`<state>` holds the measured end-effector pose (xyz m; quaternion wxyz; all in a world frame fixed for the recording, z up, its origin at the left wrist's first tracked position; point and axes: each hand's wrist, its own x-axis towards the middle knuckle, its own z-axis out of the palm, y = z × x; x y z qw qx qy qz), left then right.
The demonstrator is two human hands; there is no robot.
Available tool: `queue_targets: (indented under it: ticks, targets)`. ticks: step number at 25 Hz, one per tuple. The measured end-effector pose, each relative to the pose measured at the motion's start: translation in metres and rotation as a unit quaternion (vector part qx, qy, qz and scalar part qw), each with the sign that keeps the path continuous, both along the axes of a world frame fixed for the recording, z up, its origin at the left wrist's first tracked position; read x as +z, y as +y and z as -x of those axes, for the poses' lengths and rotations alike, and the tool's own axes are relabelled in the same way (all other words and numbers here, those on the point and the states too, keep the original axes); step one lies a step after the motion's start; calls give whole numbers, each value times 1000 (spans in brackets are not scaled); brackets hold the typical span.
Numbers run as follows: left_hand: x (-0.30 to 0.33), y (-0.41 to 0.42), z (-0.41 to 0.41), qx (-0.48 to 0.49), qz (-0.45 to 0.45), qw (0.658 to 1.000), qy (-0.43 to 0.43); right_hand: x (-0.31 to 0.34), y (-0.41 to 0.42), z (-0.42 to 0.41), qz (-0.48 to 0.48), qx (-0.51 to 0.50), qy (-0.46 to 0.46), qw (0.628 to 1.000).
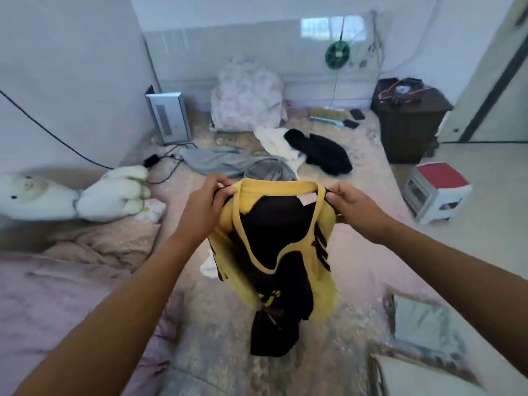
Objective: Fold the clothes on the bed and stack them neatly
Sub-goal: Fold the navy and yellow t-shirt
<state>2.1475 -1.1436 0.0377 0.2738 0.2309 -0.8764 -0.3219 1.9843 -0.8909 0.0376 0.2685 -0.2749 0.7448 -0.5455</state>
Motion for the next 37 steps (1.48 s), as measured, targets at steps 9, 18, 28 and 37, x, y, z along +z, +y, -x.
queue_targets:
  ticks: [9, 18, 28, 37]
  targets:
    - [256, 37, 23, -62, 89, 983, 146, 217, 33, 18, 81, -27, 71, 994]
    - [385, 56, 51, -26, 202, 957, 205, 325, 52, 32, 161, -51, 206, 964]
    - [456, 104, 87, -63, 273, 929, 243, 285, 68, 47, 242, -32, 126, 962]
    - [472, 108, 98, -55, 296, 924, 234, 198, 65, 27, 253, 57, 111, 959]
